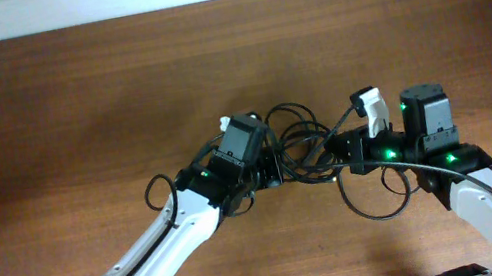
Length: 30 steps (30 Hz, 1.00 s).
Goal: Untangle cables
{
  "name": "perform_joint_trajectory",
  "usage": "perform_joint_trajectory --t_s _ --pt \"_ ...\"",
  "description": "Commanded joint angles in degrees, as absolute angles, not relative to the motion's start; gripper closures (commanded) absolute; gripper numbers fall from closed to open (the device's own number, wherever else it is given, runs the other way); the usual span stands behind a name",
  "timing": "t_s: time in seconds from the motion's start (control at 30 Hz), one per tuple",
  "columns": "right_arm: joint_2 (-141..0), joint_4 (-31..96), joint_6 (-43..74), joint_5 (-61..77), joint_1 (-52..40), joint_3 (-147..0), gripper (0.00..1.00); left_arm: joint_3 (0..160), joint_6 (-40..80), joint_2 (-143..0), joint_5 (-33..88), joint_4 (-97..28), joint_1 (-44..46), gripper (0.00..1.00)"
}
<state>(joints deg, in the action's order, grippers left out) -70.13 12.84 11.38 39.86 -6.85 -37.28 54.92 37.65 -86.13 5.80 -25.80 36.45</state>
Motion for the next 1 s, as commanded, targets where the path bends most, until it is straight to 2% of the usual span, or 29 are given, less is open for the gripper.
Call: perform_joint_trajectory --t_s 0.0,0.17,0.33,0.5,0.53,0.57,0.6,0.67,0.7,0.73,0.77,0.97 --pt "-69.8 12.2 10.9 38.3 -6.0 -38.0 0.96 54.0 28.4 -86.1 3.8 -26.4 35.8 1.0" --pt "-69.8 12.3 10.9 38.3 -6.0 -38.0 0.96 54.0 19.1 -86.1 -6.8 -30.6 35.8 1.0" --pt "-69.8 12.3 10.9 38.3 -6.0 -38.0 0.96 54.0 19.0 -86.1 -19.5 -37.5 35.8 1.0" --pt "-69.8 12.2 10.9 38.3 -6.0 -38.0 0.96 54.0 19.0 -86.1 -23.6 -39.7 35.8 1.0" --pt "-69.8 12.2 10.9 38.3 -6.0 -38.0 0.96 54.0 19.0 -86.1 -23.6 -39.7 35.8 0.85" --pt "-69.8 12.2 10.9 38.3 -6.0 -38.0 0.96 54.0 19.0 -86.1 -23.6 -39.7 35.8 0.56" --pt "-69.8 12.2 10.9 38.3 -6.0 -38.0 0.96 54.0 19.0 -86.1 -23.4 -39.7 35.8 0.5" --pt "-69.8 12.2 10.9 38.3 -6.0 -38.0 0.96 54.0 19.0 -86.1 -23.4 -39.7 35.8 0.5" --pt "-69.8 12.2 10.9 38.3 -6.0 -38.0 0.96 54.0 19.0 -86.1 -23.4 -39.7 35.8 0.43" --pt "-69.8 12.2 10.9 38.3 -6.0 -38.0 0.96 54.0 19.0 -86.1 -23.4 -39.7 35.8 0.3" --pt "-69.8 12.2 10.9 38.3 -6.0 -38.0 0.96 54.0 19.0 -86.1 -23.4 -39.7 35.8 0.01" --pt "-69.8 12.2 10.9 38.3 -6.0 -38.0 0.96 54.0 19.0 -86.1 -22.7 -39.7 35.8 0.01"
